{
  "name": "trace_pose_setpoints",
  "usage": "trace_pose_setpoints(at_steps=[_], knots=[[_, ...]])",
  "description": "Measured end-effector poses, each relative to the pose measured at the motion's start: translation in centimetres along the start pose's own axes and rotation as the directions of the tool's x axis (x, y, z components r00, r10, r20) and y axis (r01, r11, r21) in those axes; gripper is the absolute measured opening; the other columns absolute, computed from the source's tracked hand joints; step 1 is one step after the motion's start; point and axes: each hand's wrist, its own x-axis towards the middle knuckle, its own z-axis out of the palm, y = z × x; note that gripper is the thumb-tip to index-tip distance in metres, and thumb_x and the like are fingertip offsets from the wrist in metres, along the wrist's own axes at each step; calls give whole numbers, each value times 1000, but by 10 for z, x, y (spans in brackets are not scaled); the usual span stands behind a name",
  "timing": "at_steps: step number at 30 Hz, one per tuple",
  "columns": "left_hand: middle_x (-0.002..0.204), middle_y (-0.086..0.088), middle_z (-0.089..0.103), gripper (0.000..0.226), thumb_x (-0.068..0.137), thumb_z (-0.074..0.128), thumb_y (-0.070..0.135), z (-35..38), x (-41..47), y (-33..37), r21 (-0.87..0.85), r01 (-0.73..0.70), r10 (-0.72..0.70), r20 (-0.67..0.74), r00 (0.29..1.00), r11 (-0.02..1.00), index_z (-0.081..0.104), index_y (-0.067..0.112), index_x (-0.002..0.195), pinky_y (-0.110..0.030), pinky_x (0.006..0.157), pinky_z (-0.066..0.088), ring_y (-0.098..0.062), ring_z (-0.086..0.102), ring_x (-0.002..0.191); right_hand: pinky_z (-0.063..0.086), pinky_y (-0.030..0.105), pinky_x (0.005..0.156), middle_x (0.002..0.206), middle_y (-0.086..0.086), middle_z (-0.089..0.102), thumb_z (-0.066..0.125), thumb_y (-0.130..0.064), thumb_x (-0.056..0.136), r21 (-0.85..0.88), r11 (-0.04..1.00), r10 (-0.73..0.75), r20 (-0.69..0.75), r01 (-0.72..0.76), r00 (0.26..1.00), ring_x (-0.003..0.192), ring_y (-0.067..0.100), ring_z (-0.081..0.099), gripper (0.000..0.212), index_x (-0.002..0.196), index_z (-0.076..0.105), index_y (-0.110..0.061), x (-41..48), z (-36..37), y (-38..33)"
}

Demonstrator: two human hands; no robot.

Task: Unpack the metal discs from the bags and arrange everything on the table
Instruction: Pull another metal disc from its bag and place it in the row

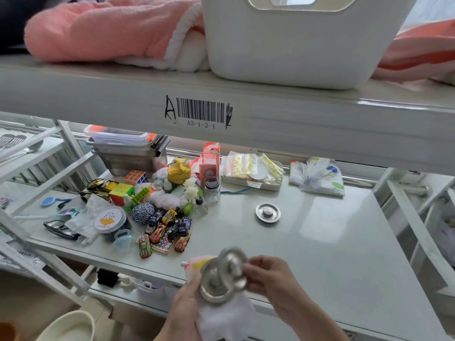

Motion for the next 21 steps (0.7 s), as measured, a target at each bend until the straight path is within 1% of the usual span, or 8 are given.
trace_pose_setpoints(at_steps=[2,5,7,9,13,16,18,21], knots=[[55,-14,58,34,97,50,8,-3,2,5,192,-88,112,-122,986,978,57,-22,110,-21,39,46,-28,55,49,61,23,53,69,15,70,70,2,88,108,994,41,-179,-22,983,55,17,66,4,90,70,5,25,-15,-1],[73,-9,55,42,95,54,9,-13,11,4,296,-83,134,-157,978,952,50,-19,125,-26,67,41,-24,51,73,62,27,53,74,17,69,77,-2,83,66,997,59,-486,-31,872,60,22,65,12,90,69,5,67,-43,-2],[105,-23,60,46,96,52,13,-21,14,1,294,-87,129,-127,983,952,47,-17,130,-32,93,35,-26,49,101,64,35,63,79,19,73,83,-5,77,3,996,72,-600,-88,797,61,25,69,17,87,72,4,88,-56,0],[135,-29,49,48,96,51,16,-26,12,1,236,-131,158,-98,982,963,45,-15,133,-34,106,29,-26,44,110,66,41,73,74,16,76,85,-10,72,-61,988,66,-661,-141,747,56,25,73,14,79,75,-2,100,-61,4],[112,-22,51,46,97,50,14,-20,18,3,250,-92,140,-181,973,964,46,-16,132,-32,103,31,-25,45,106,65,45,79,52,6,72,86,-14,68,-150,971,36,-683,-189,730,55,25,76,13,64,73,-12,113,-61,7],[108,-18,55,47,96,52,15,-20,16,2,250,-78,132,-204,970,965,47,-15,132,-33,106,31,-24,46,107,64,45,79,39,1,66,86,-16,67,-196,959,13,-686,-203,728,55,25,76,15,62,72,-13,116,-62,6],[94,-11,62,47,93,56,17,-21,16,-1,233,-60,113,-224,968,971,52,-13,129,-31,101,33,-21,49,99,64,44,80,40,0,67,86,-18,68,-226,954,-9,-682,-199,731,52,23,75,16,64,72,-12,115,-61,6],[100,-16,66,45,92,57,20,-22,17,-3,203,-74,121,-230,966,976,56,-11,125,-32,100,39,-21,54,87,65,39,79,49,3,72,87,-20,69,-258,945,-27,-678,-203,735,48,18,74,16,71,75,-10,112,-60,6]])
